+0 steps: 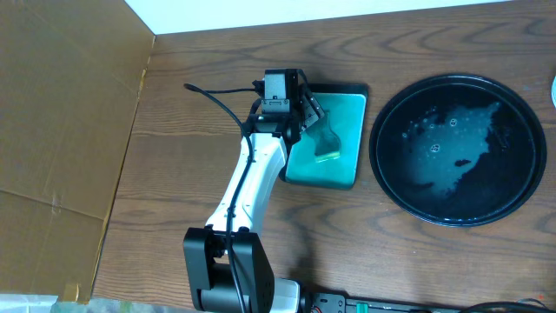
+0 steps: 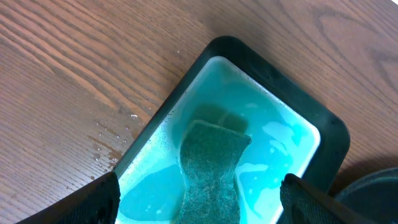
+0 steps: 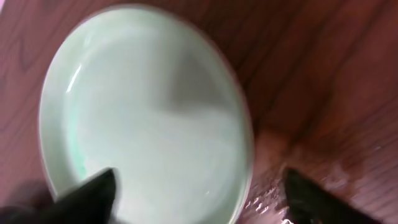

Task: Clean dirty plates on tray and stack at the side

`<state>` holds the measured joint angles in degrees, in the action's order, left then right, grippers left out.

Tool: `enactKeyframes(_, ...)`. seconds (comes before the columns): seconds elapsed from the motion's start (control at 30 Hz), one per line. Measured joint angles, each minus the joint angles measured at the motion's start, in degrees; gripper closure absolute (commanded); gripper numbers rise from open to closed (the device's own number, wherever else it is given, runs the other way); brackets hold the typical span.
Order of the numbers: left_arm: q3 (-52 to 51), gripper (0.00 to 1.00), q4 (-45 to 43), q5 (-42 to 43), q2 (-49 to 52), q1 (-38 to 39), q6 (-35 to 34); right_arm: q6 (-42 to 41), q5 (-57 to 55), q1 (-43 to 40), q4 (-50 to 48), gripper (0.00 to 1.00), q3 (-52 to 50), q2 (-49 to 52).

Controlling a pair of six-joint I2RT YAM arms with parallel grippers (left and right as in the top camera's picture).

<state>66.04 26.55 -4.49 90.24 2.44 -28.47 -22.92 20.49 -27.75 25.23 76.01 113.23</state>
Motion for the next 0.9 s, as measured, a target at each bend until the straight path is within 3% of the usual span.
enactKeyframes(0.17, 0.00, 0.17, 0.02, 0.02, 0.00, 0.00, 0.00, 0.35, 0.42, 0.24, 8.44, 0.05, -0.04, -6.43)
enactKeyframes(0.33, 0.00, 0.17, 0.00, 0.00, 0.00, 0.00, 0.00, 1.73, -5.90, 3.17, 18.12, 0.05, -0.13, -21.77)
enactKeyframes(0.47, 0.00, 0.17, 0.00, 0.02, 0.00, 0.00, 0.00, 2.89, -11.87, 10.58, 17.88, 0.05, -3.50, -33.83)
enactKeyframes(0.63, 0.00, 0.17, 0.02, 0.02, 0.00, 0.00, 0.00, 4.68, -16.37, 25.16, 10.45, 0.01, -16.48, -50.73)
enactKeyframes(0.9, 0.00, 0.17, 0.04, 0.00, 0.00, 0.00, 0.00, 6.01, -17.11, 35.95, 13.22, 0.01, -26.60, -59.49)
